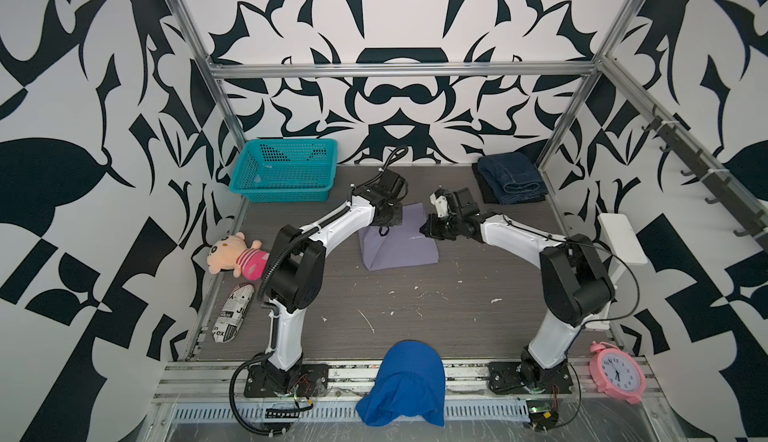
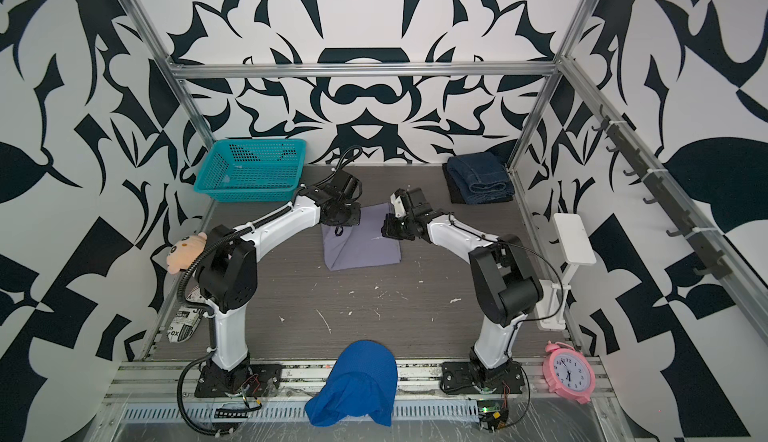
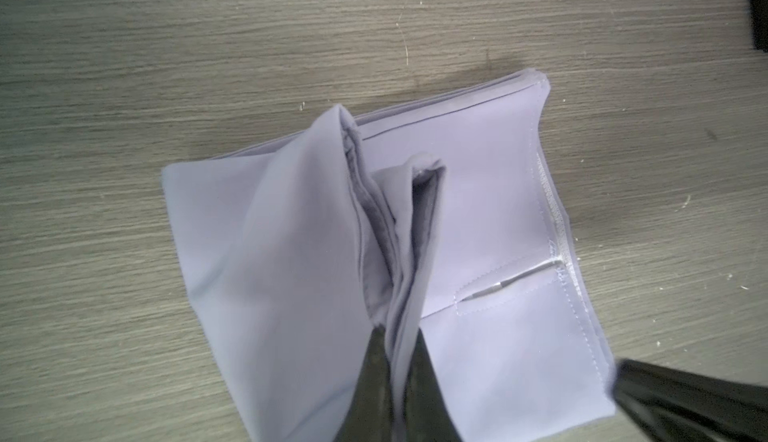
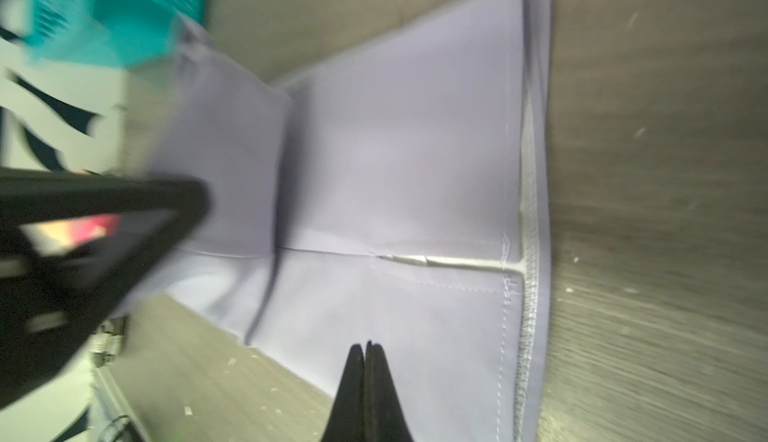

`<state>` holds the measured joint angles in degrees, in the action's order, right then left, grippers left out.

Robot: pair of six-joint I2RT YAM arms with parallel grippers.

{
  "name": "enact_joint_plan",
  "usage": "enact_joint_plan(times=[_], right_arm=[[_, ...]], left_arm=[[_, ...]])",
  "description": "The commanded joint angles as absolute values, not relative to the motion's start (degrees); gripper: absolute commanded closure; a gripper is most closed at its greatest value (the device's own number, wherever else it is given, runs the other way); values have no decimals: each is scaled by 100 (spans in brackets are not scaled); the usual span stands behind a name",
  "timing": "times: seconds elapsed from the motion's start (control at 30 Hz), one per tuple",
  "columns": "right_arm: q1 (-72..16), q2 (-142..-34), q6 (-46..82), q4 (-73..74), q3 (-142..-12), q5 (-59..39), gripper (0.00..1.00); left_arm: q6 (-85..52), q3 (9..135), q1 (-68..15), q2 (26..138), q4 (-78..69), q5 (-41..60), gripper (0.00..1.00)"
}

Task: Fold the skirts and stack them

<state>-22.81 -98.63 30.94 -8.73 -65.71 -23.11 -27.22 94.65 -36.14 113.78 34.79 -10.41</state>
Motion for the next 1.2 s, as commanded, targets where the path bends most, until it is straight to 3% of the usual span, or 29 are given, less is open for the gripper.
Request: enact_joint_plan(times=[0.0, 0.33, 0.8, 1.17], right_arm=[[-1972, -9288, 3337, -511, -6356, -2625, 96], [-1453, -8846, 3458, -317, -5838, -2726, 95], [-1819, -11153, 3393, 272, -6523, -3519, 97], [-1749, -10982, 3459, 352, -6833, -3735, 98]], left_arm=[[-2829, 9818, -3699, 11392, 3636, -999, 100], [-2856, 10577, -3952, 11940, 3828, -973, 100], [-2718, 10505, -4004, 12008, 3890, -1300, 100], [-2595, 10539, -3999, 12041, 3956, -1356, 100]])
